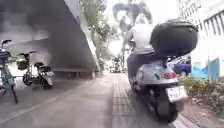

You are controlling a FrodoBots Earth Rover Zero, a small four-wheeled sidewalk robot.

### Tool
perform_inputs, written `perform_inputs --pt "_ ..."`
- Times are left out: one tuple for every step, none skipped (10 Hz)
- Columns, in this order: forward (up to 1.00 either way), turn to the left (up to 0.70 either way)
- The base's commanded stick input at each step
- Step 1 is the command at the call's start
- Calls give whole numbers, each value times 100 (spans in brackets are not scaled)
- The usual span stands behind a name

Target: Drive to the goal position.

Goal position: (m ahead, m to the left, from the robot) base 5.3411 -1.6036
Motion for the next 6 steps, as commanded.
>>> perform_inputs --pt "70 3" --pt "70 0" --pt "70 0" --pt "70 0" --pt "70 0" --pt "70 0"
